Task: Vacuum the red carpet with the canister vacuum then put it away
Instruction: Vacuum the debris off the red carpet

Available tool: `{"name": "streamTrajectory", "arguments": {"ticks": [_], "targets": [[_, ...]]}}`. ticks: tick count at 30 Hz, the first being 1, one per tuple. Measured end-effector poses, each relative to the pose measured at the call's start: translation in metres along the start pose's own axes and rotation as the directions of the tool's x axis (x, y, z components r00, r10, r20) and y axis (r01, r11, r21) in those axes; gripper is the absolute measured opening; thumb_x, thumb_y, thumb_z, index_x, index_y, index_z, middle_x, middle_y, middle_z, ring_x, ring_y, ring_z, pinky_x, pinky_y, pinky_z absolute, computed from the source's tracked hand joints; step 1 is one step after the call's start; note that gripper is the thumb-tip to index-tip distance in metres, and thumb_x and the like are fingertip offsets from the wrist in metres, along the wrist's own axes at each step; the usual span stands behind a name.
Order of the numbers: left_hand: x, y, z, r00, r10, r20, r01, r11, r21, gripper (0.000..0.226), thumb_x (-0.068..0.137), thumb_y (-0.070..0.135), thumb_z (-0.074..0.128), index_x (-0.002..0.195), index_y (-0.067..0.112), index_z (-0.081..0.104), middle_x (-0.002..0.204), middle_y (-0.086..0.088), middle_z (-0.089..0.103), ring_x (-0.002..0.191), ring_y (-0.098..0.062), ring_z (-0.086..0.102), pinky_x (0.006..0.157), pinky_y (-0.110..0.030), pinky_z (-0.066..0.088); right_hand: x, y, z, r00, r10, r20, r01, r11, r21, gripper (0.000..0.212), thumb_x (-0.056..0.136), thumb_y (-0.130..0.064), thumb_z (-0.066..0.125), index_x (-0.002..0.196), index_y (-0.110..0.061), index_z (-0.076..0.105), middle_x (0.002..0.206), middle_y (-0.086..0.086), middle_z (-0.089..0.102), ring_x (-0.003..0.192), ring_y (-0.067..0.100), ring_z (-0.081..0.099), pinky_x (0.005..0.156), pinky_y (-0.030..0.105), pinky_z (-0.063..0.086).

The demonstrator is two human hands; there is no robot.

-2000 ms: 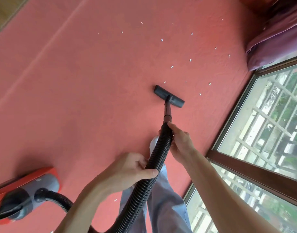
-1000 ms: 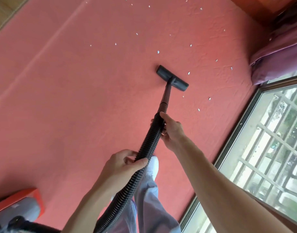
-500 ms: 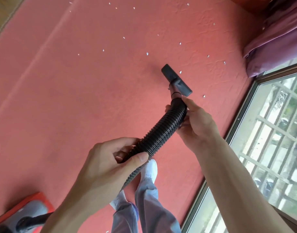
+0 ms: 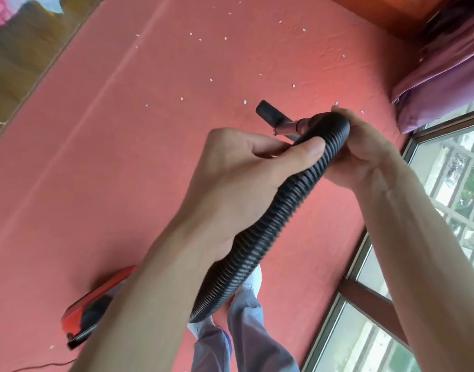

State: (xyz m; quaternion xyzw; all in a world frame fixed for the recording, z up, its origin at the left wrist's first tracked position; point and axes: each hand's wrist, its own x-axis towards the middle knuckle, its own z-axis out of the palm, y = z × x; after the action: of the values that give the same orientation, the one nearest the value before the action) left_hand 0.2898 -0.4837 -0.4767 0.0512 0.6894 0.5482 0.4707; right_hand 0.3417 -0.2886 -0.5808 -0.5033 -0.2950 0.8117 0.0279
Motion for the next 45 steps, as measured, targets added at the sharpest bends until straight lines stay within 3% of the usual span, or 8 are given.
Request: {"name": "streamTrajectory", "arguments": {"ticks": [3,5,17,23,27,32,41,45], "targets": [[-0.011,-0.016,-0.010,0.995,-0.060,0.084,0.062,0.998,-0.015,0.034,0.082,0.037,0.076,0.082,0.003,0.078,0.070,-0.019,0.067,0.060,-0.021,0.059,0.057,-0.034,0.047,-0.011,0.017,-0.001,0.998,0.035,-0.048,-0.036,0.999,-0.029,0.038,0.085,-0.039,0.066,0.099,-0.004,0.059,0.078,0.010,0.055,0.070,0.019,0.055,0.063,0.025,0.053],[-0.020,-0.035,-0.018,0.981,-0.111,0.157,0.107,0.994,0.039,0.033,0.084,0.039,0.073,0.087,0.006,0.079,0.083,-0.018,0.075,0.069,-0.019,0.065,0.069,-0.035,0.053,-0.018,0.040,-0.005,0.993,0.069,-0.100,-0.075,0.995,-0.063,0.030,0.094,-0.036,0.055,0.096,-0.007,0.060,0.074,0.008,0.053,0.062,0.016,0.051,0.054,0.021,0.050],[-0.065,-0.143,-0.032,0.826,-0.463,0.322,0.456,0.884,0.103,0.033,0.091,0.035,0.069,0.093,0.002,0.076,0.082,-0.010,0.073,0.079,-0.026,0.068,0.083,-0.042,0.056,-0.038,0.193,-0.059,0.883,0.129,-0.452,-0.190,0.977,-0.092,0.042,0.083,-0.023,0.073,0.111,0.006,0.062,0.089,0.021,0.064,0.062,0.025,0.058,0.056,0.032,0.048],[-0.062,-0.167,-0.016,0.890,-0.435,0.138,0.428,0.900,0.076,0.035,0.091,0.042,0.068,0.085,0.009,0.078,0.069,-0.003,0.071,0.060,-0.014,0.065,0.055,-0.021,0.049,-0.018,0.199,-0.059,0.883,0.097,-0.459,-0.124,0.992,-0.030,0.047,0.084,-0.024,0.073,0.116,0.007,0.058,0.096,0.020,0.066,0.069,0.027,0.063,0.053,0.031,0.051],[-0.060,-0.176,-0.007,0.910,-0.395,0.127,0.389,0.918,0.072,0.027,0.091,0.039,0.069,0.088,0.014,0.080,0.075,0.000,0.075,0.074,-0.018,0.072,0.077,-0.035,0.059,-0.015,0.194,-0.061,0.897,0.172,-0.408,-0.162,0.985,0.058,0.052,0.084,-0.032,0.069,0.122,0.002,0.057,0.087,0.012,0.061,0.058,0.021,0.059,0.045,0.026,0.050],[-0.071,-0.164,-0.020,0.886,-0.356,0.297,0.380,0.925,-0.024,0.029,0.090,0.035,0.070,0.101,0.009,0.077,0.080,-0.007,0.071,0.074,-0.021,0.068,0.065,-0.028,0.055,-0.043,0.186,-0.066,0.936,0.151,-0.317,-0.109,0.983,0.145,0.034,0.091,-0.028,0.060,0.112,-0.002,0.055,0.075,0.008,0.055,0.055,0.016,0.056,0.048,0.025,0.048],[-0.062,-0.151,-0.018,0.837,-0.390,0.383,0.371,0.920,0.127,0.030,0.089,0.037,0.071,0.105,0.012,0.076,0.097,-0.015,0.076,0.083,-0.022,0.073,0.082,-0.039,0.059,-0.061,0.194,-0.072,0.910,0.210,-0.358,-0.097,0.946,0.310,0.030,0.095,-0.029,0.055,0.110,-0.003,0.055,0.083,0.010,0.055,0.066,0.016,0.052,0.062,0.029,0.045],[-0.053,-0.156,0.003,0.868,-0.414,0.275,0.412,0.909,0.066,0.027,0.092,0.035,0.068,0.096,0.010,0.076,0.079,-0.015,0.069,0.070,-0.027,0.066,0.058,-0.034,0.055,-0.037,0.183,-0.076,0.912,0.236,-0.335,-0.129,0.941,0.312,0.028,0.096,-0.030,0.055,0.105,-0.004,0.054,0.075,0.007,0.052,0.059,0.015,0.050,0.053,0.025,0.047]]}}
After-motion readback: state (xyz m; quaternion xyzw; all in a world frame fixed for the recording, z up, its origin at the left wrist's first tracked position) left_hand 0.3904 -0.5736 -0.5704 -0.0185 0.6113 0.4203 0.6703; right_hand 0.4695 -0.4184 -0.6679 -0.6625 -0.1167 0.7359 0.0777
